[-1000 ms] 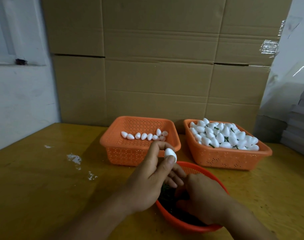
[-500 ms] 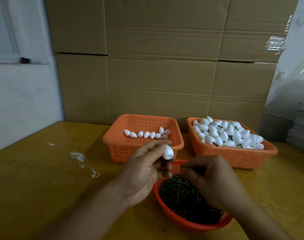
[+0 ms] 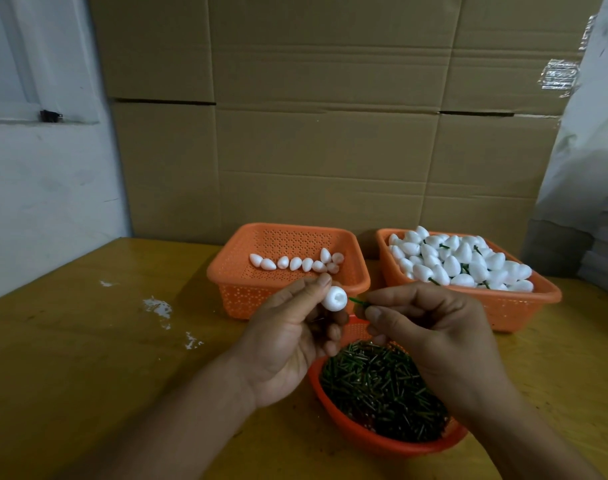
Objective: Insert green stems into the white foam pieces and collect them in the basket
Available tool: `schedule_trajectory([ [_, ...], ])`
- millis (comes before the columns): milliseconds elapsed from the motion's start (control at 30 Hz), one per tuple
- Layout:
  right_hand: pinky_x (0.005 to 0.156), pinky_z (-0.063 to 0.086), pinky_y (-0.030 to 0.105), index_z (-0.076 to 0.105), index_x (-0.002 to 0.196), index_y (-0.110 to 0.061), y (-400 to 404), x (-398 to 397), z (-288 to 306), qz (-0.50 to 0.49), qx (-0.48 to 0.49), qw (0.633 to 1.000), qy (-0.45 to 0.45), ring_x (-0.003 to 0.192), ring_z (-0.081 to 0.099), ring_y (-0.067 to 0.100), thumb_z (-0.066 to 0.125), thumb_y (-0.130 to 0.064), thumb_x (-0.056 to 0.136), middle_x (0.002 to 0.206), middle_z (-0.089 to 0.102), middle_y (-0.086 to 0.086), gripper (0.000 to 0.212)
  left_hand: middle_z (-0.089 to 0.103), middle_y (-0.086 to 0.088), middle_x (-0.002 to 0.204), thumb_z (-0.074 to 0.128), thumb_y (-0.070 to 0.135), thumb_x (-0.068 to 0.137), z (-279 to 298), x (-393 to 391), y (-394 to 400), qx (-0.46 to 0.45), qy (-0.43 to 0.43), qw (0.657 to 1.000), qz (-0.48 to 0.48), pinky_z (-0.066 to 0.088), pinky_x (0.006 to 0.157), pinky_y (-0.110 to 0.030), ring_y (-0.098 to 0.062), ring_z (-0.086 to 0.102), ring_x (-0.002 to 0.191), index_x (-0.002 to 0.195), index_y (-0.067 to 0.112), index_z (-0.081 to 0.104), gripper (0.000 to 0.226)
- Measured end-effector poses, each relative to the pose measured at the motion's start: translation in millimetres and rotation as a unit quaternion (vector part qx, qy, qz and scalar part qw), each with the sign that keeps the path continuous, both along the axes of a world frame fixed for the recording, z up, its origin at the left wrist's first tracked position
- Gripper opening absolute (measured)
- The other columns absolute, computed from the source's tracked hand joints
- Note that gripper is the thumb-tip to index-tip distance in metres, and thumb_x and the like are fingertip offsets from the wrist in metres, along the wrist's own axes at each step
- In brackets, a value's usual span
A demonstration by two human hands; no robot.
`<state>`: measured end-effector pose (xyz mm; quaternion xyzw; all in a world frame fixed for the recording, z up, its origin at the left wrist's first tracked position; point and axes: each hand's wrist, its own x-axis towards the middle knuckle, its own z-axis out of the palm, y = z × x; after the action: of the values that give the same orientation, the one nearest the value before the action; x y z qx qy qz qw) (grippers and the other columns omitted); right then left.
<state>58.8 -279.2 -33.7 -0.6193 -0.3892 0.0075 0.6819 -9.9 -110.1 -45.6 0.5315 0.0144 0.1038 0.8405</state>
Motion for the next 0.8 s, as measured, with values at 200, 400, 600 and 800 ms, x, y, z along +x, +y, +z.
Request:
schedule_trajectory([
  [200, 0.059, 0.054, 0.021, 0.079, 0.085, -0.013, 1.6, -1.3, -1.6, 0.007, -0.008, 1.000, -0.015, 0.059, 0.068, 0.014, 0.075, -0.019, 0.074, 0.069, 0.075, 0.009, 0.013, 0.061, -0.005, 0.072, 0.064, 0.038, 0.088, 0.3, -1.2, -2.1, 0.019, 0.002, 1.000, 0.009, 0.044, 0.048, -0.022, -0.011, 0.054, 0.058, 0.096, 0.012, 0.068, 0.028],
  [400, 0.061, 0.057, 0.018, 0.077, 0.088, -0.025, 2.3, -6.0, -2.1, -0.026, -0.046, 0.997, -0.063, 0.068, 0.074, 0.009, 0.073, -0.023, 0.077, 0.077, 0.078, -0.006, 0.012, 0.059, -0.003, 0.068, 0.068, 0.045, 0.081, -0.7, -2.2, -2.9, 0.043, 0.004, 0.999, 0.014, 0.041, 0.045, -0.021, -0.010, 0.052, 0.054, 0.081, 0.018, 0.070, 0.027],
  [600, 0.056, 0.058, 0.031, 0.074, 0.087, -0.035, 1.5, -7.8, -5.0, -0.094, -0.098, 0.973, -0.186, 0.062, 0.071, 0.005, 0.077, -0.018, 0.084, 0.074, 0.074, -0.019, 0.018, 0.054, -0.001, 0.062, 0.070, 0.054, 0.074, -0.9, -3.6, -4.2, 0.095, 0.003, 0.994, 0.044, 0.035, 0.040, -0.020, -0.008, 0.046, 0.049, 0.082, 0.016, 0.066, 0.039],
  [800, 0.050, 0.052, 0.028, 0.074, 0.088, -0.031, 2.2, -9.3, -6.0, -0.142, -0.104, 0.941, -0.288, 0.056, 0.066, 0.004, 0.080, -0.012, 0.082, 0.070, 0.071, -0.016, 0.020, 0.049, 0.000, 0.057, 0.069, 0.056, 0.073, -1.8, -4.5, -5.9, 0.128, -0.008, 0.990, 0.057, 0.031, 0.037, -0.019, -0.008, 0.041, 0.045, 0.075, 0.017, 0.063, 0.040],
])
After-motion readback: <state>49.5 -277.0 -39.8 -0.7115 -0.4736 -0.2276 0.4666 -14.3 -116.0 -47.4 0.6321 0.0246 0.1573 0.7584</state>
